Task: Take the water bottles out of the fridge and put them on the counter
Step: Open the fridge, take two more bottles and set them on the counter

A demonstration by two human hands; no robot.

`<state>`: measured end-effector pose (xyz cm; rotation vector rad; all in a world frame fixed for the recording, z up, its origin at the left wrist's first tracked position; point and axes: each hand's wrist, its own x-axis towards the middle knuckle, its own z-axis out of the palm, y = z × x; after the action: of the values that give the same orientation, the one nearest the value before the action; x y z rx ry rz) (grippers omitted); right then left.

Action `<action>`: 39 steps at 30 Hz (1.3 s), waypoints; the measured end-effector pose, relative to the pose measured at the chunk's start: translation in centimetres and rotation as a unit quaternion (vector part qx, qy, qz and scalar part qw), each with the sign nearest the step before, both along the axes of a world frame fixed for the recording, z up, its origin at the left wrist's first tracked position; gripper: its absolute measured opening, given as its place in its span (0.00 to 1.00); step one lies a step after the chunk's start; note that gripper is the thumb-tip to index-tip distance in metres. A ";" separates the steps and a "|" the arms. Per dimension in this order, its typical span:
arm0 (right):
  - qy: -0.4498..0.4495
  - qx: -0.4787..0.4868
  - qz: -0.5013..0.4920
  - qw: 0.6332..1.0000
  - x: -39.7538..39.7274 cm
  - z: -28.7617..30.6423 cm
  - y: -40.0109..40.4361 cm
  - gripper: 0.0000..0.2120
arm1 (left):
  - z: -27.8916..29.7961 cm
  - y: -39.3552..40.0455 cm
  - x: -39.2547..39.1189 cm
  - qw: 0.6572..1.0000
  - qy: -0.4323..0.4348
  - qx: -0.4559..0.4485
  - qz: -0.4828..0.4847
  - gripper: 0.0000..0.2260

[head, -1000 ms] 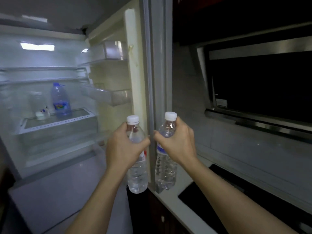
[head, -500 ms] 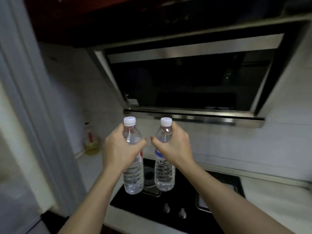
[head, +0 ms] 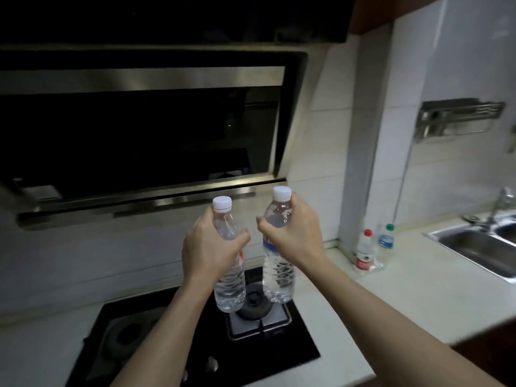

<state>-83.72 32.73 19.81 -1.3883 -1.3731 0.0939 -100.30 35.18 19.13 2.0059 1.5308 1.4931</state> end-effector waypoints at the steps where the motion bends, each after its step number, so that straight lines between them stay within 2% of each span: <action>1: -0.002 0.000 -0.022 1.000 1.0 -0.2 -0.5 0.17 | -0.2 0.2 1.2 1.000 -0.003 0.003 -0.016 0.17; 13: 0.022 -0.031 -0.211 0.977 15.4 -4.0 -7.0 0.17 | -3.5 -1.1 16.8 0.980 -0.020 -0.017 -0.195 0.20; 16: 0.025 -0.037 -0.228 0.973 19.7 -4.5 -7.8 0.18 | -4.1 -1.3 21.1 0.977 -0.020 -0.027 -0.209 0.18; 28: 0.026 -0.034 -0.266 0.963 38.0 -4.8 -10.7 0.18 | -5.3 -2.5 40.1 0.973 -0.029 -0.055 -0.220 0.20; 39: 0.046 -0.077 -0.285 0.954 49.7 -7.0 -10.4 0.17 | -8.6 -1.3 53.2 0.966 -0.019 -0.088 -0.244 0.21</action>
<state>-34.00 22.37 12.83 -1.8390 -0.8585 -0.1186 -47.14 33.85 10.49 2.0364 1.0062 1.1462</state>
